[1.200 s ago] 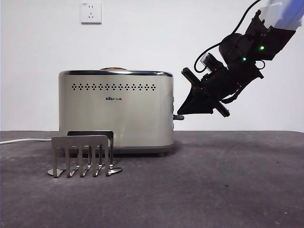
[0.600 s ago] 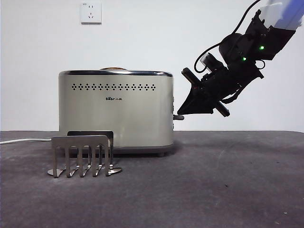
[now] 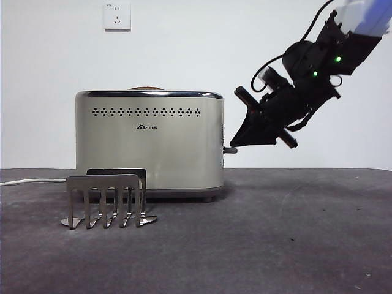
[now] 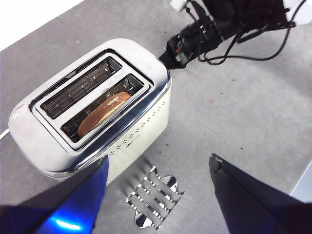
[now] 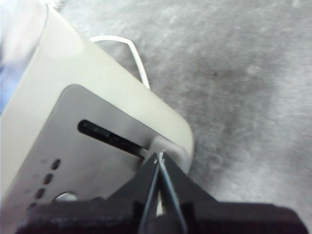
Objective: Pick up a slice of bread from the rack,put the bread on the toaster,press the button
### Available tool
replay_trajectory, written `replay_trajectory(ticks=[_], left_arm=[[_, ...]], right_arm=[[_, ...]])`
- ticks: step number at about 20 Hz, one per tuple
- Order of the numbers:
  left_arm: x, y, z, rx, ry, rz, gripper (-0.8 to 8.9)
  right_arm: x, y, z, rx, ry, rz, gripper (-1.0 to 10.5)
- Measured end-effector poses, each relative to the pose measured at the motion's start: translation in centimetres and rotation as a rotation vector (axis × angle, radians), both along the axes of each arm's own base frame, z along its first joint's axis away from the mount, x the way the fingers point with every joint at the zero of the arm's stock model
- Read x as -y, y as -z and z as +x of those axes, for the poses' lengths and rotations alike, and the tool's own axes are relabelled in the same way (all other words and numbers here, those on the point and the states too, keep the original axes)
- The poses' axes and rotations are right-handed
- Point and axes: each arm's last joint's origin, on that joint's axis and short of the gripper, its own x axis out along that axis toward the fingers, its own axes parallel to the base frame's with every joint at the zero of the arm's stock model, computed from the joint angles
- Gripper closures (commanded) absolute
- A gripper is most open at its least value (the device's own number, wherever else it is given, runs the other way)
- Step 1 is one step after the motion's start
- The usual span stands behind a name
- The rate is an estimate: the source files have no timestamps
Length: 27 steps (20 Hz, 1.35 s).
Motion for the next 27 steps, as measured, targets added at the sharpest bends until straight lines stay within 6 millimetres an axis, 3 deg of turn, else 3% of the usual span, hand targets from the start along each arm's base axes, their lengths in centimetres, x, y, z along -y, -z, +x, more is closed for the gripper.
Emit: replay_trajectory(ticks=[2, 4, 7, 11, 16, 21, 22, 24, 25, 27], left_arm=[[0.0, 0.0, 0.0, 0.000, 0.000, 0.000, 4.67], [0.0, 0.0, 0.0, 0.000, 0.000, 0.000, 4.67], [0.0, 0.0, 0.0, 0.000, 0.000, 0.000, 4.68], [-0.1, 0.2, -0.2, -0.028, 0.000, 0.013, 4.68], [-0.2, 0.5, -0.4, -0.062, 0.000, 0.030, 4.68], [-0.4, 0.9, -0.8, -0.113, 0.000, 0.055, 4.73], [-0.4, 1.0, -0.9, -0.126, 0.000, 0.061, 4.96], [-0.5, 1.1, -1.0, -0.142, 0.000, 0.069, 7.58], [-0.5, 1.1, -1.0, -0.142, 0.000, 0.069, 8.21], [-0.5, 1.1, -1.0, -0.142, 0.000, 0.069, 8.22]], right_arm=[[0.2, -2.3, -0.9, 0.037, 0.005, 0.005, 9.6], [0.6, -6.9, -2.5, 0.127, 0.005, 0.026, 9.6], [1.6, -13.4, -6.7, 0.209, 0.001, 0.039, 9.6], [3.2, -17.5, -13.4, 0.134, -0.041, -0.037, 9.6], [4.4, -19.4, -19.7, 0.054, -0.126, -0.131, 9.6], [5.4, -20.0, -24.0, -0.010, -0.189, -0.195, 9.6], [5.6, -20.2, -24.7, -0.010, -0.196, -0.201, 9.6], [5.7, -20.4, -25.2, 0.001, -0.200, -0.203, 9.6], [5.8, -20.5, -25.4, 0.008, -0.201, -0.204, 9.6], [5.8, -20.5, -25.4, 0.011, -0.203, -0.206, 9.5]])
